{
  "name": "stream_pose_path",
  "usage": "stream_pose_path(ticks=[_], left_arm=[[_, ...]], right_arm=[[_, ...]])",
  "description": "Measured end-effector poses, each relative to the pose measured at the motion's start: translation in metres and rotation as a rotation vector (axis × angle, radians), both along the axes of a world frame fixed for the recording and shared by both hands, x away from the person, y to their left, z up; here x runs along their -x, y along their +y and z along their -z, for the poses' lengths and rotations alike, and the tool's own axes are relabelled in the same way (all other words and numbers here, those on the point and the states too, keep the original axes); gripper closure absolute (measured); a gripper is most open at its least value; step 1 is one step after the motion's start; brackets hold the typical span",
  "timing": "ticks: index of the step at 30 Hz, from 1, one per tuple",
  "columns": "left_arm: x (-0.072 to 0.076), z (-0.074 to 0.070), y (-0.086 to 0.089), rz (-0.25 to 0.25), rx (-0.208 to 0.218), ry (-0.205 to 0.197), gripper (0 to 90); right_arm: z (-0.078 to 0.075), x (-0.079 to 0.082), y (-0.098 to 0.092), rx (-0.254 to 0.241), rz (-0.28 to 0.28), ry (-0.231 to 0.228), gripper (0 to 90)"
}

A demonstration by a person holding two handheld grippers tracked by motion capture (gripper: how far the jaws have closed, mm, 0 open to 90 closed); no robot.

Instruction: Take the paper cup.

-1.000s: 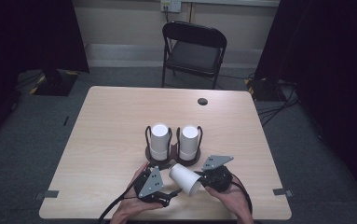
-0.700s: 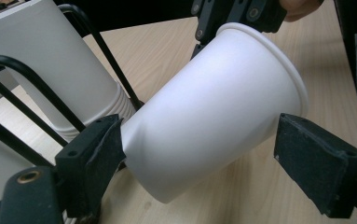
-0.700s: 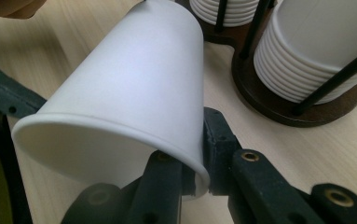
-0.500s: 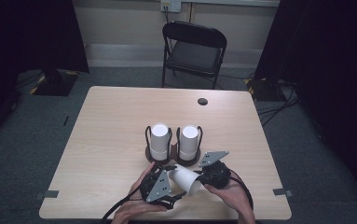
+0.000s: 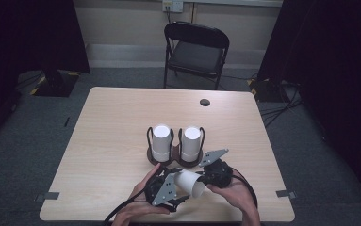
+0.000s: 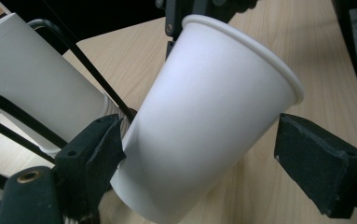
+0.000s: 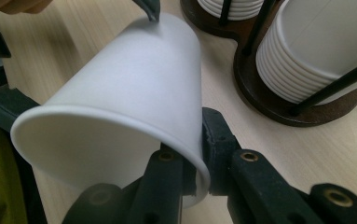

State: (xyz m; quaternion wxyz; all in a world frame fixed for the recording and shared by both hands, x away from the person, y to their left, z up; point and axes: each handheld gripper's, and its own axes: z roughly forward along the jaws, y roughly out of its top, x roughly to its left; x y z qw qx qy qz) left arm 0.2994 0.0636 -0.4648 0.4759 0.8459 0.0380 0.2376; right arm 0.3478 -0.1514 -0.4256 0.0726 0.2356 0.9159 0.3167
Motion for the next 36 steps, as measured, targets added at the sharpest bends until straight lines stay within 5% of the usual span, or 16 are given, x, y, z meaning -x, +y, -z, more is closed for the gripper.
stream_pose_path(ticks=[20, 36], left_arm=[[0.004, 0.000, -0.025, -0.007, -0.067, -0.066, 16.9], [0.001, 0.002, -0.035, -0.027, -0.035, -0.064, 18.9]], right_arm=[[-0.001, -0.003, 0.002, -0.032, 0.006, 0.024, 87.7], [-0.001, -0.006, 0.006, -0.053, 0.072, 0.070, 87.9]])
